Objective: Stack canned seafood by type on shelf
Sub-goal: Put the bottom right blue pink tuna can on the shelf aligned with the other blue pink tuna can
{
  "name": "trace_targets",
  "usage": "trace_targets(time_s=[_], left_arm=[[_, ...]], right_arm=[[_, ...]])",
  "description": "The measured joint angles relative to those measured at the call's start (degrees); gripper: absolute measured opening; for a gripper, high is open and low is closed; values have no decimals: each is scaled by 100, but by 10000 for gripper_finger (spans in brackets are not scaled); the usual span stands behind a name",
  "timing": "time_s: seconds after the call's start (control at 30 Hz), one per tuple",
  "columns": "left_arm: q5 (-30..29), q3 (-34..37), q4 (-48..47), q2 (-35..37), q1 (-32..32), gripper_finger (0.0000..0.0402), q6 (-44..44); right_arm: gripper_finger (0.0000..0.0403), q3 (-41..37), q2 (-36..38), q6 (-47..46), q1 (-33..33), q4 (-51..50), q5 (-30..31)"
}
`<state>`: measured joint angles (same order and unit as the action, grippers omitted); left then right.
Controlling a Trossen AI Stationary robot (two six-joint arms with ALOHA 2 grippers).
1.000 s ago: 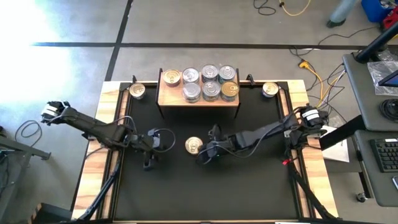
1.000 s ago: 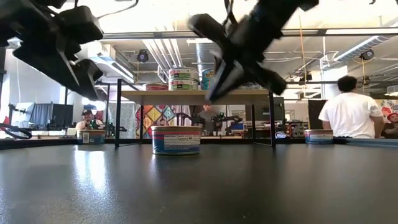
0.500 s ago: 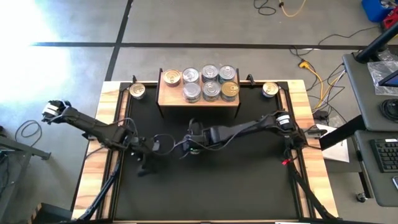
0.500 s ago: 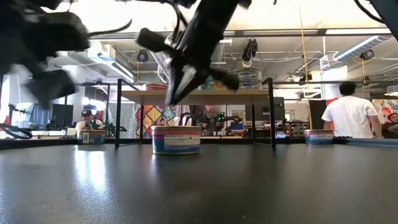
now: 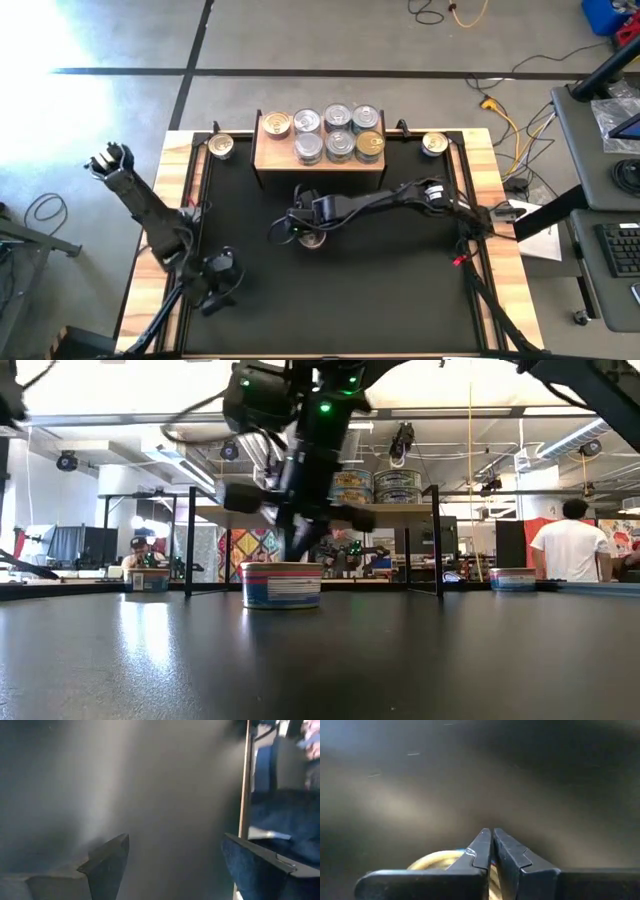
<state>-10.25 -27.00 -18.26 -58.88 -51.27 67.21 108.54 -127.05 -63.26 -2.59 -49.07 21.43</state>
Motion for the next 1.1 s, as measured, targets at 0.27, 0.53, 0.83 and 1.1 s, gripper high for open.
trace_targets(time_s=[0.27,0.53,0.83,1.1], left_arm=[[-768,-180,65,-527,-1037,302,1106],[-1812,-215,303,-1144,-1095,302,667],[-3142,-224,871,-1348,-959,320,-149],[-3870,-228,292,-739,-922,327,-1317]], right_arm=[[13,1069,-727,1135,-133,159,-1292],[13,1997,-776,1407,-548,-707,-1855],[13,2464,41,1356,-862,-2121,-594],[13,2265,42,641,-1223,-2980,-459]])
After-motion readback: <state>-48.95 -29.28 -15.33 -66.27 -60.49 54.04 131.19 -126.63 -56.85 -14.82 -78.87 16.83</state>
